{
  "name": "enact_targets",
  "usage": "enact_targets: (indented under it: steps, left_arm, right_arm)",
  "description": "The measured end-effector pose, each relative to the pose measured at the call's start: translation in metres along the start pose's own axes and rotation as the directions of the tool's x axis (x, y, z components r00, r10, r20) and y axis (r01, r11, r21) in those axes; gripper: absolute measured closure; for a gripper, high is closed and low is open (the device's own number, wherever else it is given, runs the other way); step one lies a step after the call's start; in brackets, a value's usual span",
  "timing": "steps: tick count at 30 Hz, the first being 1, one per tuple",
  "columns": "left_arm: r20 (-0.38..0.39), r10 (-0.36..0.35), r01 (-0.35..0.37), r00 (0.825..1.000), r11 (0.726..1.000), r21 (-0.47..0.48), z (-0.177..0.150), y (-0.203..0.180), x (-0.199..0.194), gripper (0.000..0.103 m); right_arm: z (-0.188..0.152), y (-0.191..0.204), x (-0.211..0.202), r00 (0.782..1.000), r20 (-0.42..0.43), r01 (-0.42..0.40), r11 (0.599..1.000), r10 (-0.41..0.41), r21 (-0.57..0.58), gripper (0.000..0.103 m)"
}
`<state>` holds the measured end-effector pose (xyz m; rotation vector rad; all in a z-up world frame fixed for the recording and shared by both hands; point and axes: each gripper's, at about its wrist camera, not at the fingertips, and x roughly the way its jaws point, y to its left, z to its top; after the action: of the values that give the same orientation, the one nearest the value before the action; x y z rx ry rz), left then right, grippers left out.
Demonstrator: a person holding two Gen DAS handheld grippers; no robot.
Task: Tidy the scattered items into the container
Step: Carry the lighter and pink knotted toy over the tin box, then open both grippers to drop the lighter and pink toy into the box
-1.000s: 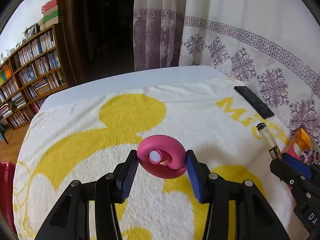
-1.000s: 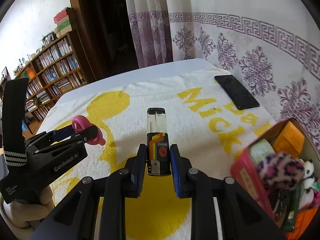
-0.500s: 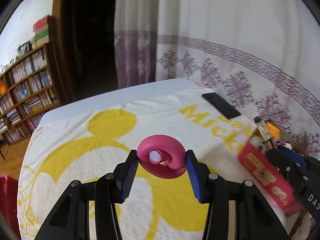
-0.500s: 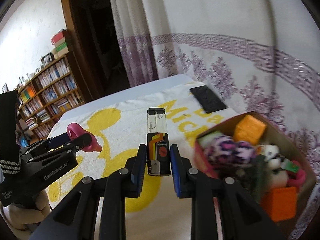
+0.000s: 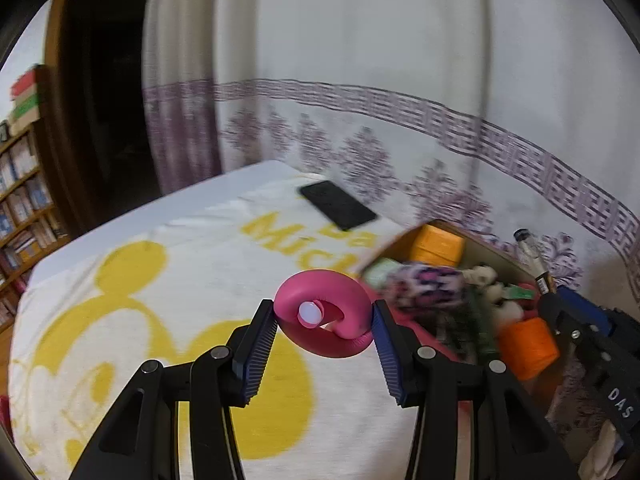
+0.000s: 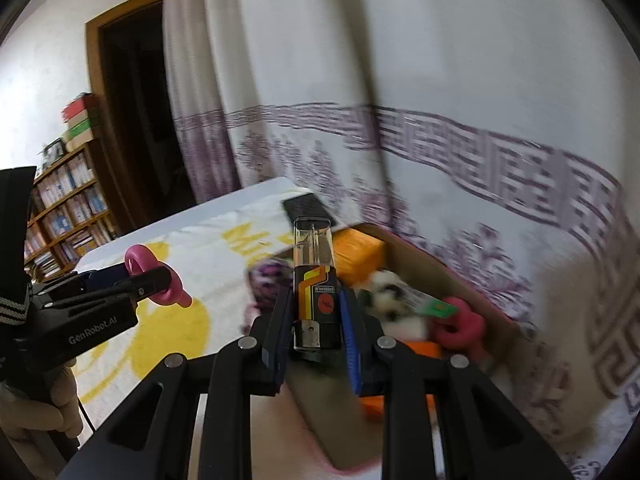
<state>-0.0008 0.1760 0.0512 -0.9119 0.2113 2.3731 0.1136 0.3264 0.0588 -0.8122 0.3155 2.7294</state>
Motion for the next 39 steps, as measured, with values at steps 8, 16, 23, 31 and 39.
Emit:
enact_targets:
  steps: [8, 16, 23, 31, 39]
  left_arm:
    - [-0.021, -0.106, 0.107, 0.994, 0.992, 0.062, 0.011, -0.049, 0.015, 0.053]
    - [-0.076, -0.196, 0.202, 0.978, 0.976, 0.077, 0.019, -0.077, 0.041, 0.053]
    - [-0.118, -0.249, 0.261, 0.961, 0.960, 0.105, 0.021, -0.097, 0.067, 0.053]
    - [-0.123, -0.330, 0.338, 0.936, 0.940, 0.051, 0.018, -0.089, 0.077, 0.024]
    - [-0.088, -0.240, 0.245, 0.967, 0.968, 0.050, 0.013, -0.067, 0.056, 0.017]
  right_arm:
    - [-0.005, -0.034, -0.003, 0.999, -0.003, 0.044, 0.998, -0.044, 0.042, 0.077]
    - [-0.010, -0.039, 0.001, 0.998, -0.008, 0.063, 0.998, -0.063, 0.028, 0.077]
    - [-0.010, -0.049, 0.005, 0.996, -0.017, 0.087, 0.995, -0.087, 0.048, 0.077]
    - [-0.014, -0.054, 0.019, 0.995, -0.070, 0.073, 0.995, -0.069, 0.062, 0.076]
    - [-0.019, -0.052, 0.017, 0.995, -0.095, 0.047, 0.996, -0.040, 0.080, 0.041]
